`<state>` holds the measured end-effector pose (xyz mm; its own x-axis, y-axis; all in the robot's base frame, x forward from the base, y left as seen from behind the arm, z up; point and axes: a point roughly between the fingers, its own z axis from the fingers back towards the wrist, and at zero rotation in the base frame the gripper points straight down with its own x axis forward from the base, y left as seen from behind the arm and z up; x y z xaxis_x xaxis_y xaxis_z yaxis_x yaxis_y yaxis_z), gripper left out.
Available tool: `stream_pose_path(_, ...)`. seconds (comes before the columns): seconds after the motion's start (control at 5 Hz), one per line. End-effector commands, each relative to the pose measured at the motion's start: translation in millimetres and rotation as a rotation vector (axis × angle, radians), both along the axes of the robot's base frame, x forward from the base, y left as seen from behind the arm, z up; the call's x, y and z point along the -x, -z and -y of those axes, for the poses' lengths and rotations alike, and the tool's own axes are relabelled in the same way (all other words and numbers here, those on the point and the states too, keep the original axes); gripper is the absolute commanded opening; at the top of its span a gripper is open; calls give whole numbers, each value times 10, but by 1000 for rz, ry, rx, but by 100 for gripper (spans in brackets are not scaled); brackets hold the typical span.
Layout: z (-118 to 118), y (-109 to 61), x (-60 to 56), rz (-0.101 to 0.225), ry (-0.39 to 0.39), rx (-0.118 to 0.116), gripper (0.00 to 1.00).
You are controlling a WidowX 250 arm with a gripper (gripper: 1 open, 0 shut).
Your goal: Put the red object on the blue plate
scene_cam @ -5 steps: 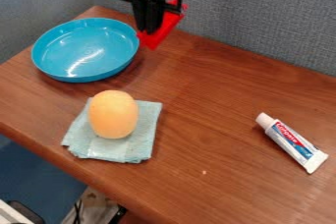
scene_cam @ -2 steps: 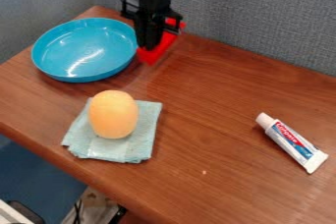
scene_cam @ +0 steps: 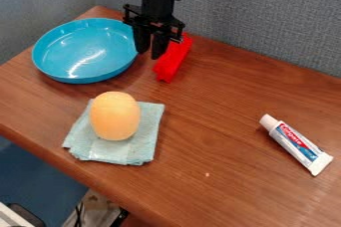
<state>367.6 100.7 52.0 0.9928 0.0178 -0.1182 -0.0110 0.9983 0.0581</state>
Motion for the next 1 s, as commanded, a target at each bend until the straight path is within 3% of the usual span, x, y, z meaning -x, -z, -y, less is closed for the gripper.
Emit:
stream_pose_path(0.0, -124, -229, -56, 62, -14, -19, 0)
stream_pose_path(0.8, -296, -92, -142, 40, -29, -22, 0)
